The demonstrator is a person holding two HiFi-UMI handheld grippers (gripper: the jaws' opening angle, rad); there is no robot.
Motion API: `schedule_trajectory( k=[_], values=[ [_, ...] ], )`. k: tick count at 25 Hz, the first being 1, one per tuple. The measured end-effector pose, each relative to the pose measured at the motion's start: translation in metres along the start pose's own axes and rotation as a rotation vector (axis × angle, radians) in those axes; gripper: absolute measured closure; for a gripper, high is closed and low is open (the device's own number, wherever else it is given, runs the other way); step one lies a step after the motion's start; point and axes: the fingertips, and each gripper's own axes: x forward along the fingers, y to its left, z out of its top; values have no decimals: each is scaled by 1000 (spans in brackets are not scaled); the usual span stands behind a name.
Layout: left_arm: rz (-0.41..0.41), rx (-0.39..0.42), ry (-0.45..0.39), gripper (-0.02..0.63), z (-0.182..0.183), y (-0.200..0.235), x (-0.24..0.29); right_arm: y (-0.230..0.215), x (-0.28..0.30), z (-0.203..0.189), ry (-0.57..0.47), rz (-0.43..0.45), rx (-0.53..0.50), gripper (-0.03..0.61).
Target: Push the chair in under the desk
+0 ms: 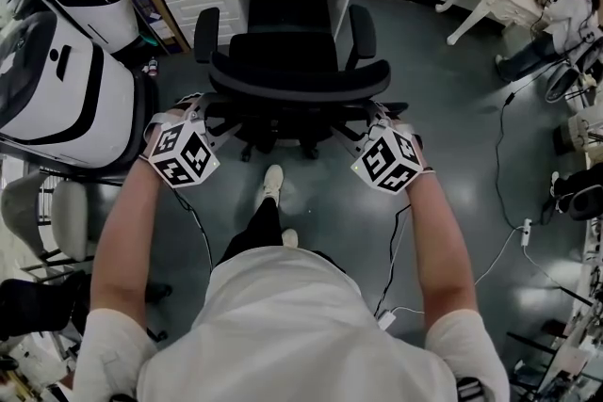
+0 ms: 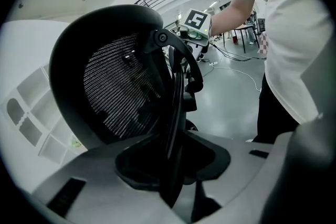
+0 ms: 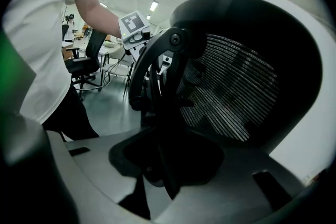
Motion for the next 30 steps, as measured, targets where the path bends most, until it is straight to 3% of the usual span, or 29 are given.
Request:
schedule_trajectory(
  k=[10,30],
  values=[
    [-14,-4,2,482,-8,42,19,-40,23,-1,1,-7,1,453],
    [-16,10,-13,482,-14,87,48,-85,48,-10,-4,-20,-8,453]
  ],
)
